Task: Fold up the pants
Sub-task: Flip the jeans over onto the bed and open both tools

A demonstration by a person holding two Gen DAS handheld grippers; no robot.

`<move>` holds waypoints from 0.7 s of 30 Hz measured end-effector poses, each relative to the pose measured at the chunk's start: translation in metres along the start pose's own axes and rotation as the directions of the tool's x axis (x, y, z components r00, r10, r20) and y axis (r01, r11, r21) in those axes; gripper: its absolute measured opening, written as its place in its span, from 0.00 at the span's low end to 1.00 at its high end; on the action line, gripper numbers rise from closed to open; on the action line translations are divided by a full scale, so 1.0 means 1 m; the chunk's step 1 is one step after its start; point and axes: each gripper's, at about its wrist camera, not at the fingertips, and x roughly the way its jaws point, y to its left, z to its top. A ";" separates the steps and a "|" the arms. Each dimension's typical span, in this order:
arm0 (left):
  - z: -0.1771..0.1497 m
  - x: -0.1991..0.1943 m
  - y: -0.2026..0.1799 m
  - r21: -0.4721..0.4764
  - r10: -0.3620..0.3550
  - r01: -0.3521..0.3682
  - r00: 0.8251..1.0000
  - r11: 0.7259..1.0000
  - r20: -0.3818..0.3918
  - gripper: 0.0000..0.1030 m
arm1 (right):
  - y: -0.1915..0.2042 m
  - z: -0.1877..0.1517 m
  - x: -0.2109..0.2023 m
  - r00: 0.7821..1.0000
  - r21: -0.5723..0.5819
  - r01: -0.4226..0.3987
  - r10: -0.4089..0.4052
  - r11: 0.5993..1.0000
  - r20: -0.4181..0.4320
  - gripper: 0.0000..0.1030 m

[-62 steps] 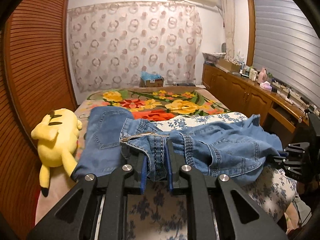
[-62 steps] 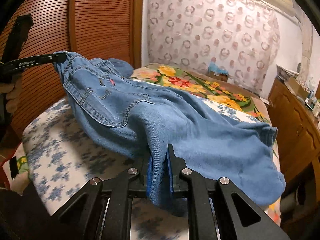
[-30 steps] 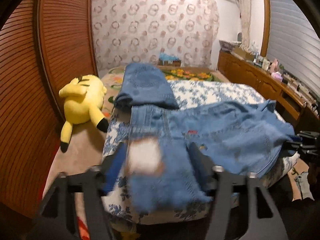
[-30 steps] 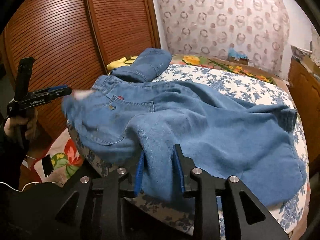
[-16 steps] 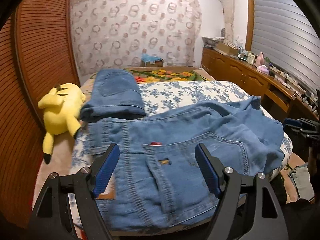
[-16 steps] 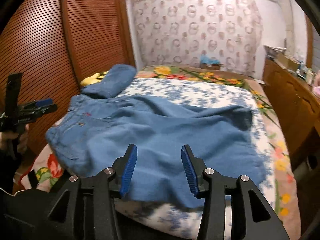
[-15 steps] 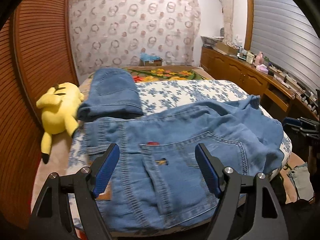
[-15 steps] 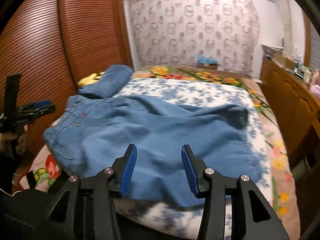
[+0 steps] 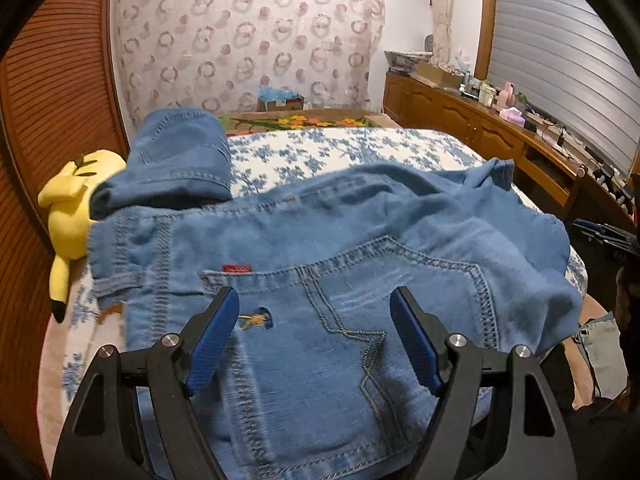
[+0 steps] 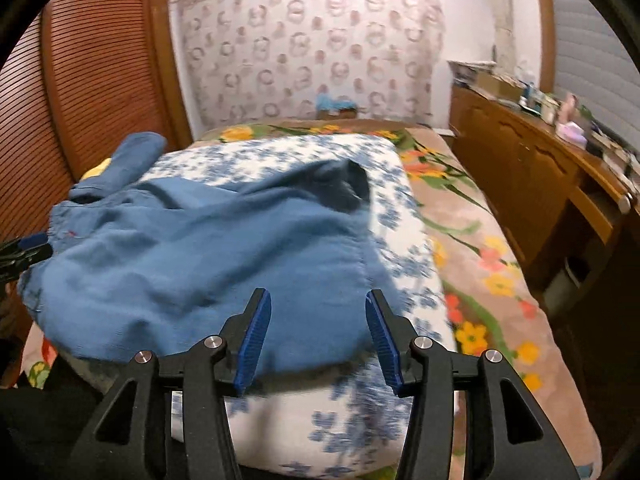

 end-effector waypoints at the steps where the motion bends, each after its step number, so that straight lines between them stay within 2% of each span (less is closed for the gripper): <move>1: -0.001 0.003 -0.001 -0.002 -0.002 0.002 1.000 1.000 -0.005 0.76 | -0.001 -0.001 0.000 1.000 0.006 0.012 -0.012 1.000 -0.004 0.50; 9: -0.014 0.025 -0.004 -0.020 -0.015 0.014 0.998 1.000 -0.058 0.76 | -0.019 0.005 0.000 0.997 0.041 0.062 -0.060 0.997 -0.052 0.50; 17: -0.022 0.030 -0.006 -0.011 -0.005 0.005 0.998 1.000 -0.055 0.77 | -0.021 0.004 -0.006 0.997 0.071 0.031 -0.026 0.997 -0.067 0.50; 21: -0.022 0.033 -0.008 -0.001 -0.006 0.006 0.999 1.000 -0.052 0.81 | -0.022 0.005 0.006 0.997 0.080 0.022 -0.016 0.997 -0.071 0.50</move>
